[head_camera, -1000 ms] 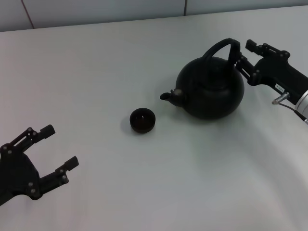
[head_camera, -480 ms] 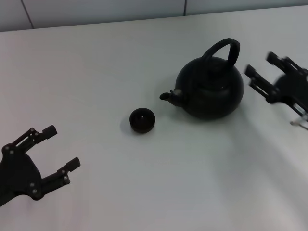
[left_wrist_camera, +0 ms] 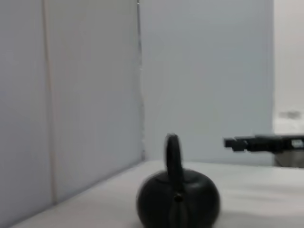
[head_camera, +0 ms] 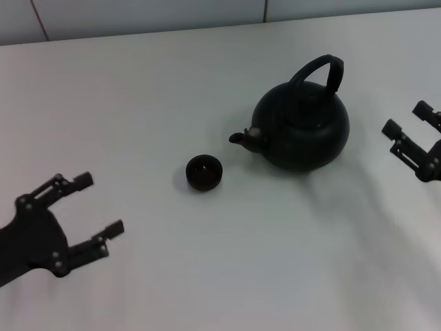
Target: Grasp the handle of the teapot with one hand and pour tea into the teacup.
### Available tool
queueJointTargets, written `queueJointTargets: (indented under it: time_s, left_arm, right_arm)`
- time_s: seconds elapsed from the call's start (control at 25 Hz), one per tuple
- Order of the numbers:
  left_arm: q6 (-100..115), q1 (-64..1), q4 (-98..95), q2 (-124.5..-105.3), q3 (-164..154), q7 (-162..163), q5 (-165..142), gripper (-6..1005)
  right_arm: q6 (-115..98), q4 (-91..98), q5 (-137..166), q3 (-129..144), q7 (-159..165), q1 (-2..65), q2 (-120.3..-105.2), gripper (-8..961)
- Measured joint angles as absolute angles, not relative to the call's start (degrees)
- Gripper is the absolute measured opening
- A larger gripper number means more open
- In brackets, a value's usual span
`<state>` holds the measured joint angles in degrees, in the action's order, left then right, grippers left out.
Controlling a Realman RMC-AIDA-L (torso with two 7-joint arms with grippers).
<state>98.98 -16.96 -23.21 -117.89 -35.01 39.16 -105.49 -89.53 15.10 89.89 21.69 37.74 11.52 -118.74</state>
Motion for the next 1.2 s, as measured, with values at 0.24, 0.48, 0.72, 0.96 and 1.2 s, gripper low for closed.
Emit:
queueJointTargets:
  time_s: [0.24, 0.48, 0.72, 0.96, 1.2]
  left_arm:
    - [98.78, -22.83, -28.67, -116.82, -35.95, 49.26, -115.26, 837]
    - [101.16, -28.44, -32.66, -114.57, -35.95, 59.09, -121.88, 837]
    - [103.00, -29.76, -35.39, -113.72, -36.05, 64.91, -122.05, 837]
    - [103.35, -29.85, -36.37, -113.69, -37.28, 66.73, -122.45, 837]
    - [103.32, -29.69, -36.66, -113.92, -37.60, 66.88, -122.90, 837]
  right_arm:
    - [-99.57, 31.02, 109.03, 21.71, 53.01, 12.32, -117.42, 684]
    - [-103.35, 42.77, 122.74, 21.71, 63.42, 16.79, -117.03, 685]
    - [-104.65, 48.00, 128.36, 21.71, 66.70, 18.80, -117.42, 685]
    - [-105.01, 49.40, 129.04, 21.70, 67.30, 19.25, -117.56, 685]
    - [-105.03, 49.65, 130.90, 21.71, 67.32, 19.56, -117.61, 685]
